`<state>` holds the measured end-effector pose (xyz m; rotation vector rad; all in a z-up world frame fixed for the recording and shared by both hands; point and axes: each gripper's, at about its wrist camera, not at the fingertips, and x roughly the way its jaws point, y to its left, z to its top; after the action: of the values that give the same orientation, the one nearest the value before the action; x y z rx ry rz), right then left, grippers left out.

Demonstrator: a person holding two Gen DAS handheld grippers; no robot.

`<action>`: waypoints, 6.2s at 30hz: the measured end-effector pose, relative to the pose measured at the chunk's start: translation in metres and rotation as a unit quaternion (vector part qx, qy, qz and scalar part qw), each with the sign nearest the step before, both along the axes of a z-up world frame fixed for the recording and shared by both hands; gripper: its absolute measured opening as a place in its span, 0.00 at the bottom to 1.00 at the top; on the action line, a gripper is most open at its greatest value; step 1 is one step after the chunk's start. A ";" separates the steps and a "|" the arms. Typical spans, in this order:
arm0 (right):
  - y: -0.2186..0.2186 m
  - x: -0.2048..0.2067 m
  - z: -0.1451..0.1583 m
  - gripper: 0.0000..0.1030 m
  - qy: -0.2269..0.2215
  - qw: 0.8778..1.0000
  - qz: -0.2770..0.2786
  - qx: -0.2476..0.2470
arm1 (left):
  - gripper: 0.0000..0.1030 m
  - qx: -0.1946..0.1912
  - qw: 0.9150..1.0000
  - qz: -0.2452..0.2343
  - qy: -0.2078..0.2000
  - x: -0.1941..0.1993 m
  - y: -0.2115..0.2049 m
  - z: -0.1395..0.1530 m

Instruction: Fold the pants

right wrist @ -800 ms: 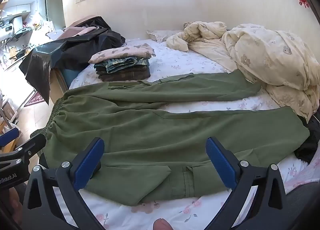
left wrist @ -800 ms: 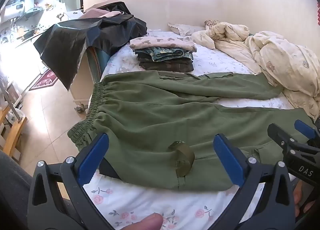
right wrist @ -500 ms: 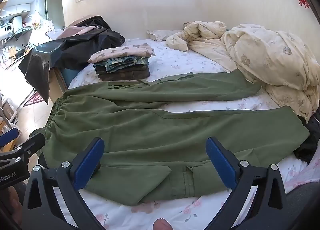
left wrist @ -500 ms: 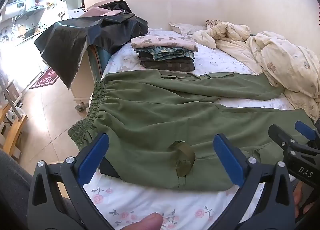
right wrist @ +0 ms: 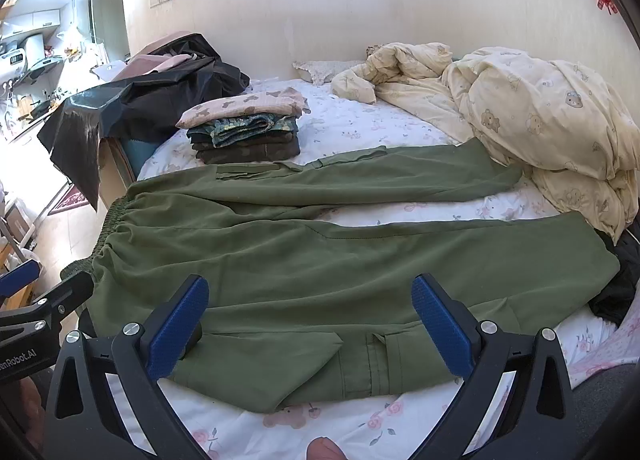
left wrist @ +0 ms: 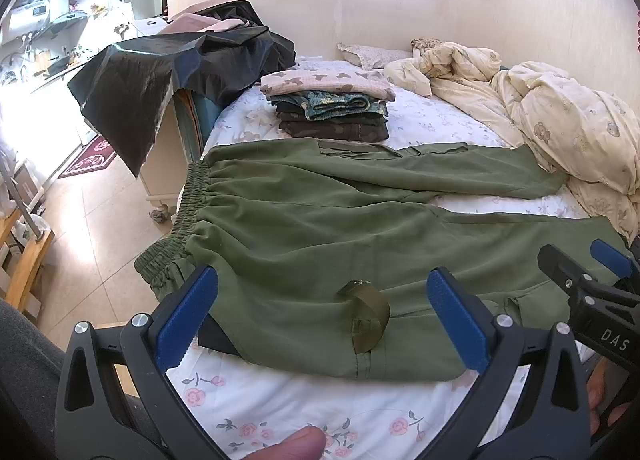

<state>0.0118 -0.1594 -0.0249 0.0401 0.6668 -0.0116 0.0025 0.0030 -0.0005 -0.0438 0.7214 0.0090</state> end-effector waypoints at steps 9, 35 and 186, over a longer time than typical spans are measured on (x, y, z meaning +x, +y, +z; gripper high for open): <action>-0.001 0.000 0.000 1.00 -0.001 1.000 0.000 0.001 | 1.00 0.001 1.000 0.001 -0.001 0.000 -0.001 0.000; -0.002 0.000 0.000 1.00 -0.001 1.000 -0.002 0.002 | 1.00 0.001 1.000 0.002 0.003 -0.002 0.003 -0.007; -0.372 0.509 0.079 0.00 0.122 0.970 -0.209 0.010 | 0.02 0.083 0.973 0.009 0.214 0.410 0.167 -0.053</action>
<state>0.5212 -0.5317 0.0541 0.2016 0.8946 -0.4207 0.4125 0.1701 -0.0534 0.1158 1.1487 0.0994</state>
